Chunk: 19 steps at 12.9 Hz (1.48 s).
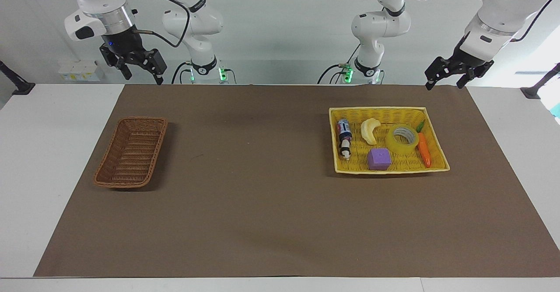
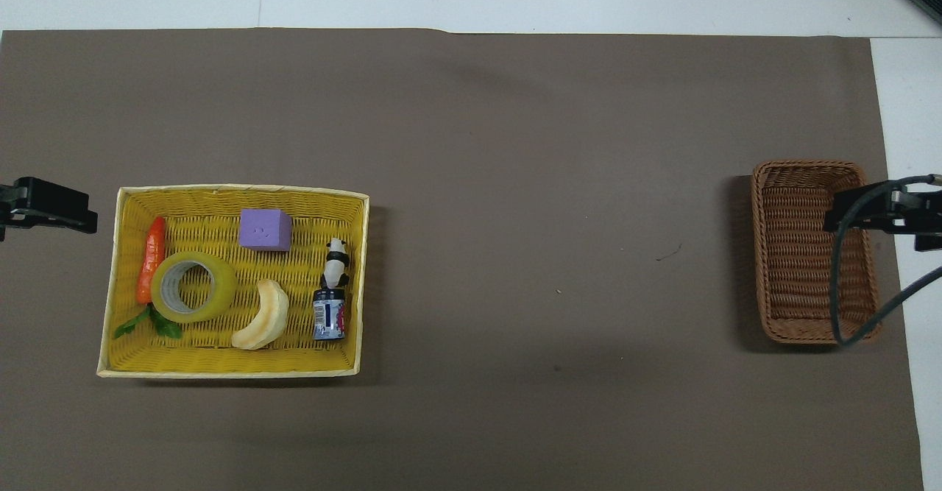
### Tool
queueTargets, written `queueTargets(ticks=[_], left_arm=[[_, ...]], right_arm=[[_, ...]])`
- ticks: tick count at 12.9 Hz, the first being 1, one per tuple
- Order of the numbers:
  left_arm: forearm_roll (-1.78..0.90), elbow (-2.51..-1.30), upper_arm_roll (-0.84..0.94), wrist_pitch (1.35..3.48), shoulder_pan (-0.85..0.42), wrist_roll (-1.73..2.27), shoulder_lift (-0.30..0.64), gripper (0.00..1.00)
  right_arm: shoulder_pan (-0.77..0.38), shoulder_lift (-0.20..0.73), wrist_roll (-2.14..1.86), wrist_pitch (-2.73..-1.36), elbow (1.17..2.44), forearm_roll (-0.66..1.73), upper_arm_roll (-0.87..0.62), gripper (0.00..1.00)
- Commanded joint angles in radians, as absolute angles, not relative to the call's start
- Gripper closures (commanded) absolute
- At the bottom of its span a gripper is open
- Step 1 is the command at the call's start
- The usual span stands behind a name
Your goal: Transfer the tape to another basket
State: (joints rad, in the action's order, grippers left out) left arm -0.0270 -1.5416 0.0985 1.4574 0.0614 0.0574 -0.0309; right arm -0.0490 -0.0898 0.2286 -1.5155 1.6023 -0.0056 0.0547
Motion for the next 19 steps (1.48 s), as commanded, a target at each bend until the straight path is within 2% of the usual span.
queueTargets(ticks=[1,9,17,19], left_arm=[[-0.028,-1.592,0.095,1.493,0.074,0.032,-0.064,0.0],[-0.028,-1.672,0.094,1.589,0.096,-0.07,-0.061,0.0],[-0.026,-1.819,0.094,1.787,0.114,-0.202,-0.048,0.0],[-0.026,-1.896,0.094,1.863,0.13,-0.259,-0.049,0.0]], right_arm=[[-0.048,-0.094,0.212,-1.522,1.609,0.015,0.058,0.0],[-0.048,-0.094,0.212,-1.52,1.609,0.015,0.058,0.0],[-0.048,-0.094,0.212,-1.522,1.609,0.015,0.058,0.0],[-0.048,-0.094,0.212,-1.522,1.609,0.015,0.058,0.0]])
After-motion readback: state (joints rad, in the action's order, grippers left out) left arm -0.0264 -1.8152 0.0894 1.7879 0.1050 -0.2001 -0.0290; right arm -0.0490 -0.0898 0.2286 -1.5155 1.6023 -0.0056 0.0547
